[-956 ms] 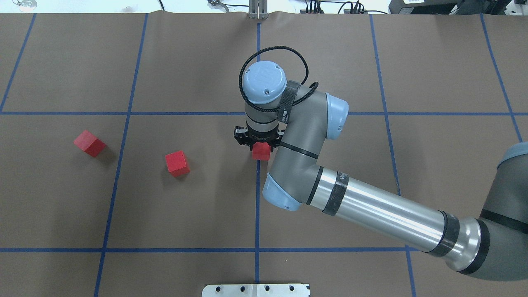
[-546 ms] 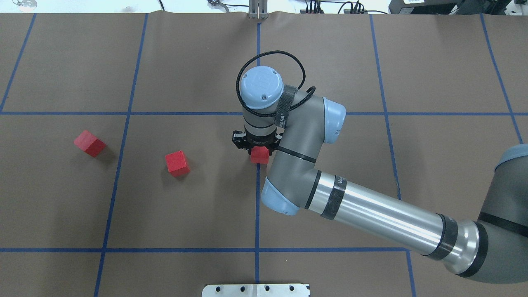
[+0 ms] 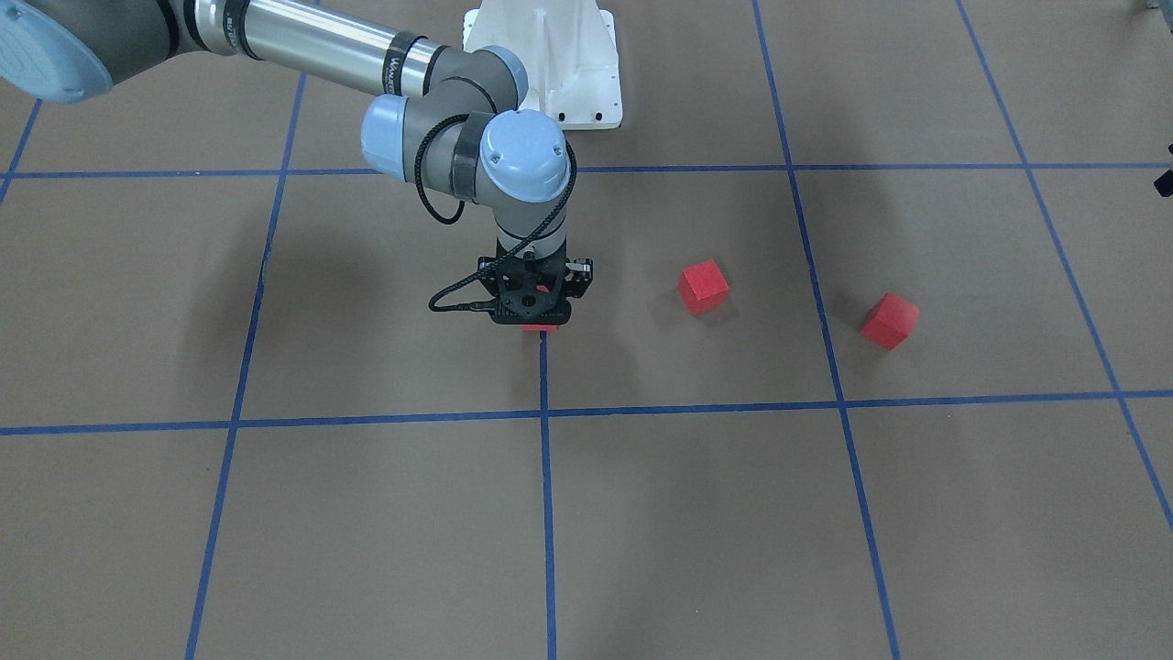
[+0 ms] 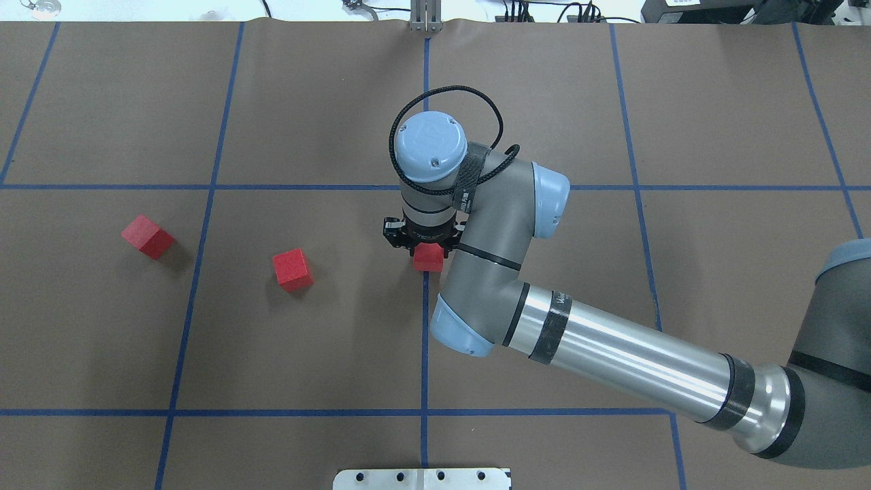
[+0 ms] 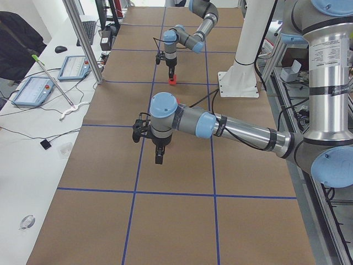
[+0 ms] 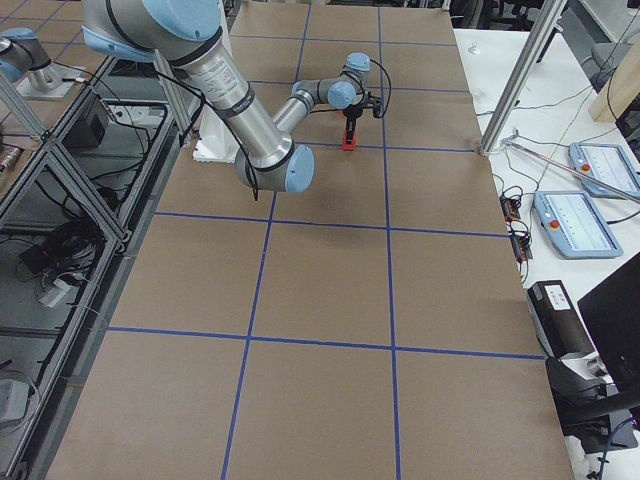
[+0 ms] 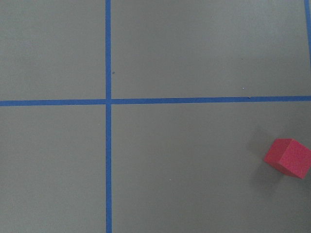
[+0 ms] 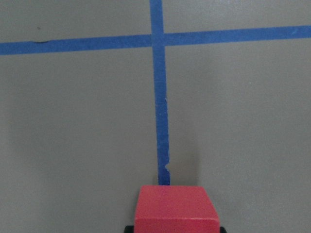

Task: Form red blocks into L shape at center
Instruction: 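Lower the red cube at center and open the right gripper, then raise the right gripper away while the left gripper reaches toward the middle red cube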

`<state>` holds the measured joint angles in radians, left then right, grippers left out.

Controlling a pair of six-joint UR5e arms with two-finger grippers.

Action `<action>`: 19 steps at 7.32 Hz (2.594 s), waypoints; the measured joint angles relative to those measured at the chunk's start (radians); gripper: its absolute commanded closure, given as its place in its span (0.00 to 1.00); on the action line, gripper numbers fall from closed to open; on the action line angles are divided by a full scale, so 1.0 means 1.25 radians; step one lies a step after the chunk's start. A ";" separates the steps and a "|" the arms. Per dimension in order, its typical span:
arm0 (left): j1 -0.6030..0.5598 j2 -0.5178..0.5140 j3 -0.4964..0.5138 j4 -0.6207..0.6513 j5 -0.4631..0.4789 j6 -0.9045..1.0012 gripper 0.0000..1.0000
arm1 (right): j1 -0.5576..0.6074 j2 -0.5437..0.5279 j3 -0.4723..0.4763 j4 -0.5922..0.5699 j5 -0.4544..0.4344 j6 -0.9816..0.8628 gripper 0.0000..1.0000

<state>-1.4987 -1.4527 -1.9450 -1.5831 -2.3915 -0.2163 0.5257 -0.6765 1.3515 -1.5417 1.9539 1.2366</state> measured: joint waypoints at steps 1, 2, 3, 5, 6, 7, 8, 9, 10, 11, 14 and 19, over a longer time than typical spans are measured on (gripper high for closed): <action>0.000 0.000 -0.001 0.000 0.000 0.000 0.00 | -0.001 0.000 0.000 0.000 0.000 -0.001 1.00; 0.000 0.000 -0.002 0.000 0.000 0.000 0.00 | -0.002 0.000 0.000 0.000 -0.002 -0.002 1.00; 0.000 0.000 -0.003 0.000 0.000 0.000 0.00 | -0.004 0.000 -0.001 0.000 -0.006 -0.003 1.00; 0.000 0.002 -0.007 0.001 0.000 0.000 0.00 | -0.009 0.000 -0.001 0.000 -0.015 -0.004 1.00; 0.000 0.002 -0.009 0.001 0.000 0.000 0.00 | -0.010 0.000 -0.001 0.000 -0.017 -0.009 1.00; 0.000 0.002 -0.009 0.001 0.000 0.000 0.00 | -0.010 0.000 -0.001 0.000 -0.017 -0.019 0.58; 0.000 0.002 -0.010 0.001 0.000 0.000 0.00 | -0.011 0.000 -0.001 0.000 -0.018 -0.024 0.01; 0.000 0.002 -0.010 0.001 0.000 0.000 0.00 | -0.011 0.000 -0.001 0.000 -0.019 -0.026 0.00; 0.000 0.002 -0.010 0.001 0.000 0.000 0.00 | -0.011 0.001 -0.001 0.000 -0.021 -0.026 0.00; 0.000 0.002 -0.011 0.001 0.000 0.000 0.00 | -0.011 0.001 0.000 0.000 -0.024 -0.027 0.00; 0.000 0.002 -0.013 0.000 0.000 -0.001 0.00 | -0.004 0.004 0.020 -0.001 -0.023 -0.028 0.00; 0.259 -0.089 -0.067 -0.106 0.011 -0.435 0.00 | 0.162 -0.311 0.411 -0.059 0.099 -0.037 0.00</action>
<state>-1.1756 -1.5642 -2.0291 -1.7159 -2.3779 -0.7600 0.7278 -1.0647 1.8652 -1.6149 2.0771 1.1900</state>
